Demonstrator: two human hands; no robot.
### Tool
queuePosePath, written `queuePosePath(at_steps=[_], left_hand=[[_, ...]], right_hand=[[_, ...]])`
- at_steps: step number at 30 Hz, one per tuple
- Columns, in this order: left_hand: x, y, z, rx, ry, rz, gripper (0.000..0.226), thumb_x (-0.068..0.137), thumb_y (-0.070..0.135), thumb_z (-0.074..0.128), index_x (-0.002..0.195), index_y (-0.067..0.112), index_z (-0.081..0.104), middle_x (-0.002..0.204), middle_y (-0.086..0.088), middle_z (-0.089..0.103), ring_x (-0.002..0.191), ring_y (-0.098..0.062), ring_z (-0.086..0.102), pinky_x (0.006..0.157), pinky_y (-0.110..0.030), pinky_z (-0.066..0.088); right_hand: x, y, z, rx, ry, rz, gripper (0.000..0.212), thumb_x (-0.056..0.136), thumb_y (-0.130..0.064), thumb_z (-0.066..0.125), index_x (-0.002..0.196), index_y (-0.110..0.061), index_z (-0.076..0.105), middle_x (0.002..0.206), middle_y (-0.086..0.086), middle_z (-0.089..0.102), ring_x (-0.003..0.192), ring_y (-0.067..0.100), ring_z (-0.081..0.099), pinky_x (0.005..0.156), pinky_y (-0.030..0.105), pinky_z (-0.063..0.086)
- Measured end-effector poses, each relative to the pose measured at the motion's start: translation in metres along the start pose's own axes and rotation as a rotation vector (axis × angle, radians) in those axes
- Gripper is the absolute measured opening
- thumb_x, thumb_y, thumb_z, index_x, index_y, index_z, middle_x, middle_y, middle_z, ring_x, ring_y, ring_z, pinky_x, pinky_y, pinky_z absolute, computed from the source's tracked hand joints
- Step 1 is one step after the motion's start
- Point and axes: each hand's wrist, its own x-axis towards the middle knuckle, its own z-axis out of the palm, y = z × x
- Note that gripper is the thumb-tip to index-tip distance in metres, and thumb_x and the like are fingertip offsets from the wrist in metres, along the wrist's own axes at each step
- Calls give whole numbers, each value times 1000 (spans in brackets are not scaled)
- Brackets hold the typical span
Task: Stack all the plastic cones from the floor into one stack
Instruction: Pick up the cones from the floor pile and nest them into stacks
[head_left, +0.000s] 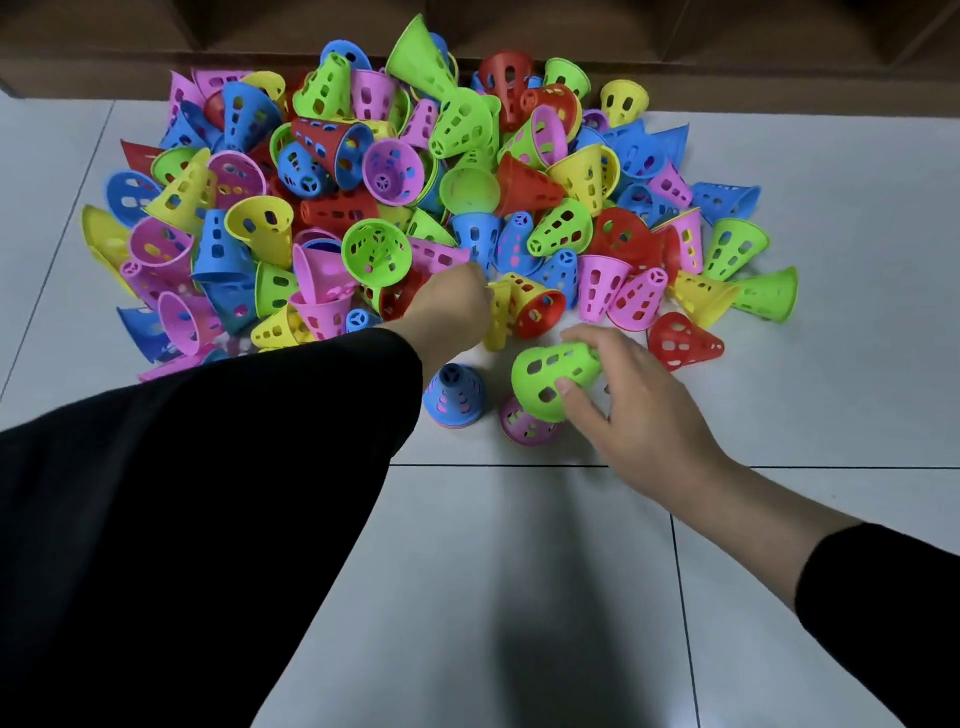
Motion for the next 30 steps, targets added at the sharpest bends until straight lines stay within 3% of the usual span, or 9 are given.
queuePosePath(at_steps=[4,6,8,11,14,18,22,26,30], left_hand=[[-19,-7,-17,-136,178,62,28,104,27,42,123,9,55,92,-13,70,78,-33,64,62,-34,46],[-31,-9,-28,-279,240,56,27,104,28,42,124,14,54,87,-8,72,68,-24,67,53,-26,46],[-47,-9,-36,-495,237,43,24,104,30,43,121,17,53,84,-5,70,61,-15,66,44,-20,45],[-74,-7,-43,-884,101,82,18,105,26,43,110,11,54,91,-9,72,76,-26,69,65,-34,58],[-107,-3,-38,-1108,-79,127,16,106,22,43,102,12,54,91,-13,72,79,-24,68,71,-38,56],[-142,3,-23,-1303,-186,90,17,105,19,47,107,7,58,86,-14,66,76,-27,61,75,-38,53],[-154,-6,-23,-1086,-80,105,16,101,18,55,105,5,65,77,-7,61,68,-18,52,57,-21,43],[-162,-27,-19,-942,-62,55,23,100,28,56,123,25,60,90,-5,70,65,-5,61,55,-17,47],[-162,-78,-12,-451,189,-9,25,99,29,55,121,22,65,104,-1,68,86,-17,63,73,-27,45]], right_hand=[[-14,6,25,-175,-189,-68,45,95,-33,60,138,-24,50,133,-4,56,118,22,52,92,37,48],[-17,10,34,-227,-265,-8,55,95,-37,62,147,-23,46,146,-3,49,130,24,47,102,40,43],[-17,8,37,-168,-184,61,65,94,-45,62,151,-22,40,154,-3,41,140,21,37,110,42,38],[-7,-6,33,311,42,207,63,93,-46,61,148,-21,40,143,-3,51,131,14,48,106,37,43],[8,-34,31,861,80,367,59,92,-42,62,143,-28,39,131,-2,62,111,20,66,83,35,57],[12,-53,30,1125,209,454,52,85,-28,71,131,-15,51,111,8,72,88,27,74,69,45,60],[8,-43,18,749,211,391,37,82,-35,74,114,-25,59,96,2,73,83,26,72,67,40,55],[5,-29,-3,216,108,312,38,71,-54,76,98,-33,57,70,-15,64,65,-5,61,54,11,41],[3,-21,-14,-331,-190,169,45,69,-55,72,95,-22,56,66,-5,59,66,24,58,53,31,40]])
